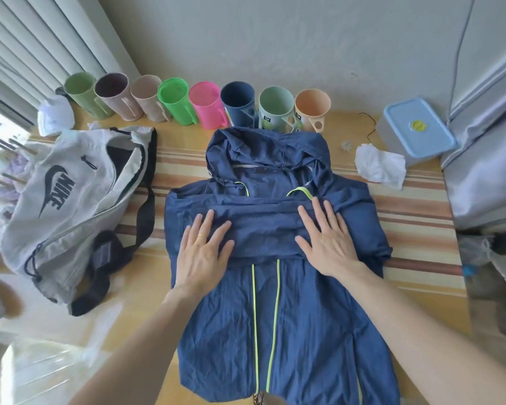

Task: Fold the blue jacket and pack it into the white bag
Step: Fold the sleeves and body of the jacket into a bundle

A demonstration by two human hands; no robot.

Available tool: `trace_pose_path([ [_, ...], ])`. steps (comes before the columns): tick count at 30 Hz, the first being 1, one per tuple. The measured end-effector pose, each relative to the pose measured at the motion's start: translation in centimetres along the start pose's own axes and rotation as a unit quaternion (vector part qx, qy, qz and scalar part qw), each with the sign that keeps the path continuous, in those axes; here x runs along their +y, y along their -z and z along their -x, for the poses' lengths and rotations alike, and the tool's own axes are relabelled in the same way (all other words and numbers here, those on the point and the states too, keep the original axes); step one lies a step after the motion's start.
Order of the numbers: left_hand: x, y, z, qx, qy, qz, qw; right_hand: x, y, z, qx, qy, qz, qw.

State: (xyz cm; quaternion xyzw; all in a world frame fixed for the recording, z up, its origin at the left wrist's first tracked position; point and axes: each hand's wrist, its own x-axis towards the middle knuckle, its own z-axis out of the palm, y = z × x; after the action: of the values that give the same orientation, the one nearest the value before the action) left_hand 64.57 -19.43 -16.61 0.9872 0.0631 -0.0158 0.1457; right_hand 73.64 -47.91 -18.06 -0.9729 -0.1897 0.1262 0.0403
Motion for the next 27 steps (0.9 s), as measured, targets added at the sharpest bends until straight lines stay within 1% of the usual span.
trace_pose_path([
  [1,0.2,-0.8,0.0,-0.053,-0.006,-0.023,0.998,0.2,-0.6,0.3,-0.011,-0.006,0.001,1.0],
  [2,0.3,-1.2,0.2,-0.079,0.011,-0.026,0.997,0.3,-0.8,0.9,-0.005,-0.015,-0.01,1.0],
  [3,0.3,-1.2,0.7,-0.074,0.034,-0.013,0.997,0.3,-0.9,1.7,0.013,-0.027,-0.028,0.999],
  [5,0.5,-0.2,2.8,-0.007,0.075,0.02,0.997,0.3,-0.8,4.9,0.072,-0.062,-0.077,0.993],
  [7,0.4,1.1,6.2,0.052,0.132,0.056,0.988,0.3,-0.9,9.8,0.114,-0.123,-0.127,0.978],
  [9,0.0,2.1,10.0,0.064,0.22,0.119,0.966,0.0,-1.3,15.1,0.128,-0.211,-0.183,0.951],
  [11,-0.3,2.6,13.6,0.02,0.305,0.186,0.934,-0.6,-1.9,20.0,0.105,-0.304,-0.206,0.924],
  [13,-0.4,3.0,16.3,-0.055,0.359,0.253,0.897,-1.3,-2.8,23.9,0.07,-0.367,-0.202,0.905],
  [15,-0.4,3.4,17.9,-0.124,0.373,0.273,0.878,-2.1,-3.2,26.3,0.034,-0.412,-0.214,0.885],
  [18,-0.5,3.7,18.5,-0.211,0.383,0.299,0.848,-3.0,-2.8,27.9,-0.011,-0.459,-0.28,0.843],
  [20,-0.5,4.2,19.1,-0.257,0.38,0.324,0.827,-2.8,-3.2,28.7,-0.034,-0.453,-0.324,0.83],
  [21,-0.5,4.5,19.4,-0.267,0.375,0.34,0.82,-2.6,-3.3,29.1,-0.035,-0.445,-0.364,0.817],
  [22,-0.2,5.2,19.7,-0.277,0.365,0.35,0.817,-2.5,-3.2,29.4,-0.03,-0.437,-0.412,0.799],
  [23,-0.1,5.8,20.1,-0.287,0.353,0.362,0.814,-2.2,-3.0,29.7,-0.02,-0.436,-0.469,0.768],
  [25,-0.1,6.9,20.9,-0.304,0.336,0.396,0.799,-1.8,-2.7,30.0,-0.012,-0.459,-0.574,0.678],
  [26,0.1,7.7,21.2,-0.322,0.33,0.411,0.787,-1.7,-2.3,30.2,-0.011,-0.48,-0.604,0.636],
  [27,0.2,8.2,21.5,-0.344,0.325,0.427,0.77,-1.7,-2.0,30.4,-0.014,-0.498,-0.622,0.604],
])
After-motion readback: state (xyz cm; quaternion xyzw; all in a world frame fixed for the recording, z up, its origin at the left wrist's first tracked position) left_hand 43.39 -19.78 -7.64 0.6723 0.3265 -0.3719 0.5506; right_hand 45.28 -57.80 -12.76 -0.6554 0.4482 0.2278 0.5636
